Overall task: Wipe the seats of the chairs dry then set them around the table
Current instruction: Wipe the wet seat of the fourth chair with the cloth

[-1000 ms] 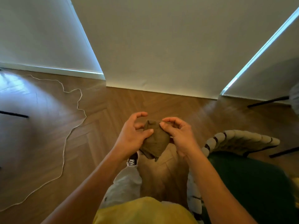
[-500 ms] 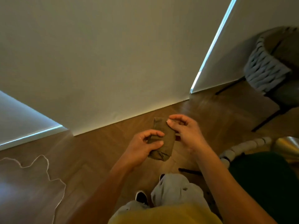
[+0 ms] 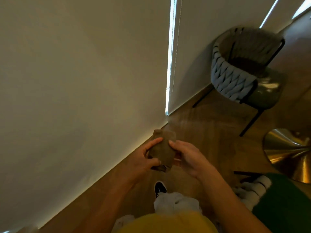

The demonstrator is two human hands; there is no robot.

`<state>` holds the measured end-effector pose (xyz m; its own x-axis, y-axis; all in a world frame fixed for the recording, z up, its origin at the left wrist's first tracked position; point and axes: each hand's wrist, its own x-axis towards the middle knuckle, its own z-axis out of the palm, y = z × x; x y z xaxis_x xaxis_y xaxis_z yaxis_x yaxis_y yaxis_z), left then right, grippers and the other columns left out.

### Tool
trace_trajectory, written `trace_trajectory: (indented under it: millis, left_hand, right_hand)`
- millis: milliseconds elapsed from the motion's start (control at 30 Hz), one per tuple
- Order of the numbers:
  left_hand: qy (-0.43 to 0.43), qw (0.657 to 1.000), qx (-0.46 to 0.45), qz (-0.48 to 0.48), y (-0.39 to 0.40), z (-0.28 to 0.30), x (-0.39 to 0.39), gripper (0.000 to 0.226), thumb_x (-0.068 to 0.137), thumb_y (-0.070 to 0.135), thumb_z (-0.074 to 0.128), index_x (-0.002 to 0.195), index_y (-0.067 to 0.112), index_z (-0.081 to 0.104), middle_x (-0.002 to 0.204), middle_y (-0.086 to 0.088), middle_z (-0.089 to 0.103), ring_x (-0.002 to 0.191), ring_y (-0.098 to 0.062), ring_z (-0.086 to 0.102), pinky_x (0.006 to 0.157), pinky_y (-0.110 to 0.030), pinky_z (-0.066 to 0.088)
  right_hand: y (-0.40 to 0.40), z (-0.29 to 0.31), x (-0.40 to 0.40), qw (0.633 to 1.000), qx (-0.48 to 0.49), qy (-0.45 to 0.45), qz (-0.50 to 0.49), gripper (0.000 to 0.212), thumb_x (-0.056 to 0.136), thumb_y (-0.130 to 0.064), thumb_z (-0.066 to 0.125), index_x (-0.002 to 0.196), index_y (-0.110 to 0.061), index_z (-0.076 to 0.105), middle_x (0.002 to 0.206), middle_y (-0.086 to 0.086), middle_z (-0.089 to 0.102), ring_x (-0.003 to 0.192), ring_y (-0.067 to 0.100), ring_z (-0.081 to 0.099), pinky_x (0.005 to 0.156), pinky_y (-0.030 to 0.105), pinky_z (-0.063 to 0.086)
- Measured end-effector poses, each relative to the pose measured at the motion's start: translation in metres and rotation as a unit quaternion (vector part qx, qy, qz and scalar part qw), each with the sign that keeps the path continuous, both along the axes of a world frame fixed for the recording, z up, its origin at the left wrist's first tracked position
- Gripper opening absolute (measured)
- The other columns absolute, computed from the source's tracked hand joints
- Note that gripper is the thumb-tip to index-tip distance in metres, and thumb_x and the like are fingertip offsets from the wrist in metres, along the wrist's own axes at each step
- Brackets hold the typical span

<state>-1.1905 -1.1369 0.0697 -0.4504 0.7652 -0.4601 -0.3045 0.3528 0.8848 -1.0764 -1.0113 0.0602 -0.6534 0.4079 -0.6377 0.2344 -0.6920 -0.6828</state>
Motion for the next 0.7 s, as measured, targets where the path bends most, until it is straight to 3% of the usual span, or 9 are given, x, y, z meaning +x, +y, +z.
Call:
trace_trajectory:
  millis: [200, 367, 433, 600, 700]
  left_hand:
    - [-0.037, 0.999, 0.003, 0.012, 0.114, 0.012, -0.026, 0.033, 0.087, -0.001, 0.063, 0.107, 0.024, 0.07, 0.114, -0.005, 0.067, 0.101, -0.025, 0.067, 0.085, -0.047, 0.058]
    - [-0.059, 0.998, -0.024, -0.026, 0.199, 0.002, -0.035, 0.027, 0.087, -0.001, 0.063, 0.101, 0.02, 0.073, 0.102, -0.008, 0.073, 0.091, -0.024, 0.072, 0.072, -0.035, 0.06]
    - [-0.068, 0.996, -0.036, -0.053, 0.231, -0.002, -0.036, 0.026, 0.088, 0.0, 0.062, 0.103, 0.02, 0.073, 0.099, -0.005, 0.074, 0.09, -0.024, 0.072, 0.07, -0.033, 0.06]
    - [-0.073, 0.986, -0.052, -0.139, 0.326, -0.024, -0.039, 0.027, 0.087, -0.001, 0.064, 0.106, 0.017, 0.073, 0.103, -0.01, 0.073, 0.099, -0.031, 0.069, 0.091, -0.052, 0.054]
    - [-0.064, 0.975, -0.055, -0.208, 0.394, -0.035, -0.037, 0.028, 0.087, 0.002, 0.066, 0.105, 0.023, 0.072, 0.109, -0.007, 0.071, 0.101, -0.021, 0.069, 0.092, -0.04, 0.056]
  right_hand:
    - [0.093, 0.008, -0.022, 0.996, 0.016, 0.02, -0.091, 0.012, 0.09, -0.023, 0.061, 0.095, -0.015, 0.068, 0.085, 0.003, 0.071, 0.079, 0.016, 0.066, 0.065, 0.029, 0.052]
    - [0.152, 0.003, -0.016, 0.975, -0.025, 0.044, -0.217, 0.029, 0.085, -0.024, 0.063, 0.108, -0.008, 0.066, 0.1, 0.013, 0.071, 0.086, 0.021, 0.069, 0.073, 0.036, 0.056]
    - [0.177, 0.0, -0.012, 0.962, -0.049, 0.053, -0.263, 0.036, 0.086, -0.025, 0.061, 0.116, -0.005, 0.063, 0.109, 0.017, 0.069, 0.098, 0.029, 0.068, 0.083, 0.043, 0.056]
    - [0.253, -0.004, 0.002, 0.93, -0.101, 0.055, -0.349, 0.037, 0.097, -0.029, 0.048, 0.114, 0.0, 0.064, 0.11, 0.023, 0.068, 0.093, 0.035, 0.069, 0.08, 0.046, 0.057]
    - [0.305, -0.005, 0.01, 0.918, -0.113, 0.049, -0.377, 0.045, 0.094, -0.035, 0.048, 0.107, 0.002, 0.071, 0.116, 0.025, 0.065, 0.103, 0.038, 0.065, 0.099, 0.052, 0.044]
